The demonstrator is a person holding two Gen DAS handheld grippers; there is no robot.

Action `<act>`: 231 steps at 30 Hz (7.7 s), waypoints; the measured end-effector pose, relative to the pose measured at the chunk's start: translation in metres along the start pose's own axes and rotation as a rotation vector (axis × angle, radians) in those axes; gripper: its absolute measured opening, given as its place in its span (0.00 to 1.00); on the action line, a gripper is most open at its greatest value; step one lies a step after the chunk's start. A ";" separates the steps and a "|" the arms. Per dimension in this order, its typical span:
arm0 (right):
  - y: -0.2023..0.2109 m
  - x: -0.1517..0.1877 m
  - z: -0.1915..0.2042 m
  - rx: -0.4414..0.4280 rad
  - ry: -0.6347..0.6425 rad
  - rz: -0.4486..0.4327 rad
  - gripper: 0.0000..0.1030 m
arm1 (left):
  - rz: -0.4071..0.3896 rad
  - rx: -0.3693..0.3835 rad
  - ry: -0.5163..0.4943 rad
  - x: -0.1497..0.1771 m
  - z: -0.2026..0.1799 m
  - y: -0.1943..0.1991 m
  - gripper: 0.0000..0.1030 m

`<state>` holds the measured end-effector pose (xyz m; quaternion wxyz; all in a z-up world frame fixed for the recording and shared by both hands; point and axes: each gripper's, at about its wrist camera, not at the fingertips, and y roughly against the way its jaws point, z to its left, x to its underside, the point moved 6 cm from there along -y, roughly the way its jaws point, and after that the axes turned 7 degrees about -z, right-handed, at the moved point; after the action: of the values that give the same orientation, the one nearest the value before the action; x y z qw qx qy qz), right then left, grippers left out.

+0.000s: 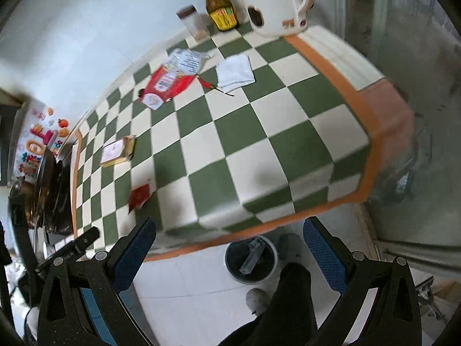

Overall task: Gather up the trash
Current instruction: 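Grasp the red packet with the left tool while the right tool grasps the white tissue, then carry the red packet and tissue down over the trash bin, then open both tools to drop the packet and tissue into the bin, then raise both tools from the bin back toward the counter, then grasp the brown box with the left tool while the right tool grasps the red chili, then carry the brown box and red chili down over the trash bin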

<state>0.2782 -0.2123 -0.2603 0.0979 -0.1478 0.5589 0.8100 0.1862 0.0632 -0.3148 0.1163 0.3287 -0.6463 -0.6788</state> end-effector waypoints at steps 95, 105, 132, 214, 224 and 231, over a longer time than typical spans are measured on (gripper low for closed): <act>-0.434 0.408 -0.123 0.079 0.178 0.420 0.08 | 0.479 0.028 -0.104 0.322 0.067 -0.433 0.24; -0.518 0.440 -0.144 0.095 0.178 0.471 0.46 | 0.403 -0.032 -0.113 0.320 0.091 -0.458 0.92; -0.281 0.353 -0.080 0.224 0.305 0.270 1.00 | 0.250 -0.067 -0.167 0.295 0.094 -0.208 0.98; -0.122 -0.101 0.103 0.032 0.409 -0.075 0.11 | -0.261 -0.227 -0.023 -0.064 0.012 0.018 0.59; 0.002 0.018 0.126 0.014 0.357 -0.214 0.11 | -0.371 -0.092 -0.120 0.020 0.052 0.105 0.59; 0.054 0.111 0.124 -0.007 0.311 -0.215 0.11 | -0.345 -0.036 -0.191 0.084 0.055 0.129 0.59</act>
<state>0.1406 -0.1168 -0.2107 0.0957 -0.3307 0.5455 0.7642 0.0556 0.0407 -0.2195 -0.0580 0.3665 -0.5762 -0.7282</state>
